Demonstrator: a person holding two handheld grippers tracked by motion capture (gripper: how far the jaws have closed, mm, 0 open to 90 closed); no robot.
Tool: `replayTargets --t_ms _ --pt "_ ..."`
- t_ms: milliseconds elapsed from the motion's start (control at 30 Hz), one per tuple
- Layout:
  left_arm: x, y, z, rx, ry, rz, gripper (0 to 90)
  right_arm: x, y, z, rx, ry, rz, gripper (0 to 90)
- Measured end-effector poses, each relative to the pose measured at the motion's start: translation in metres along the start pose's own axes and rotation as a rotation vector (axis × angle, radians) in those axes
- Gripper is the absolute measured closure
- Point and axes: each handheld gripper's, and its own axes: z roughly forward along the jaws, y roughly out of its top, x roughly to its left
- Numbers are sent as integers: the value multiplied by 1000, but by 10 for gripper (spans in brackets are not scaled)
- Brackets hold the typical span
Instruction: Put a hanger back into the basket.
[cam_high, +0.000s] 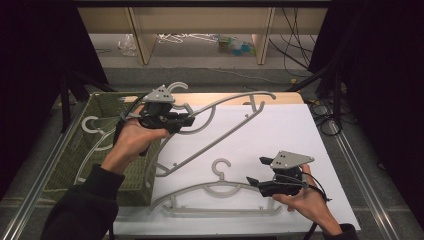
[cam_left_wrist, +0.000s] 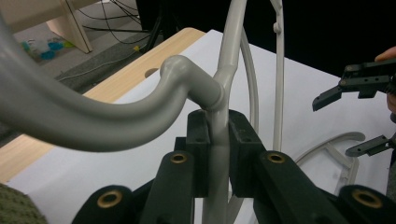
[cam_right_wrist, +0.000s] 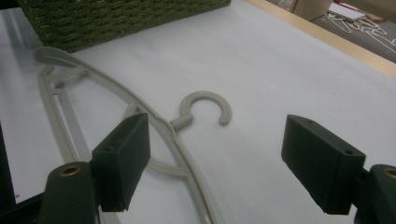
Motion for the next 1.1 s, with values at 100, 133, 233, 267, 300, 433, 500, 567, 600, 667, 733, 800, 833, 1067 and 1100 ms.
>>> replayTargets --t_ms 100,133,233,267,300,433,500,567,600,667,733,800,833,1067,1100 --pt "4 4 -12 -15 3 -12 804 1 -2 1 1 0 4 229" --pt "6 5 -15 -16 7 -11 805 1 -2 1 3 2 4 228" --pt "13 6 -27 -24 44 -16 804 1 -3 2 0 2 2 227" --pt "16 7 -30 -24 48 -17 804 1 -3 2 3 3 5 227" --pt "18 7 -33 -25 57 -17 804 1 -4 2 6 4 3 227" --pt "30 4 -46 -31 90 -36 804 2 -4 2 8 8 -3 228" --pt "37 0 -50 -33 102 -38 804 1 -4 2 8 5 4 227" --pt "45 -6 -53 -37 124 -69 804 1 -5 3 12 8 3 228" --pt "49 -9 -54 -20 131 -68 804 2 -5 3 13 8 5 229" --pt "52 -12 -54 -13 136 -73 804 2 -4 4 14 9 1 229" --pt "56 -15 -56 -12 141 -78 804 3 -4 4 16 12 0 229" --pt "61 -16 -58 -19 155 -97 804 3 -4 4 17 14 -5 229" --pt "64 -17 -59 -12 162 -97 805 3 -4 4 14 10 -5 229" --pt "88 -28 -69 9 222 -110 805 2 -4 4 13 12 -8 229" --pt "92 -31 -71 8 231 -115 805 2 -4 4 13 12 -9 229"
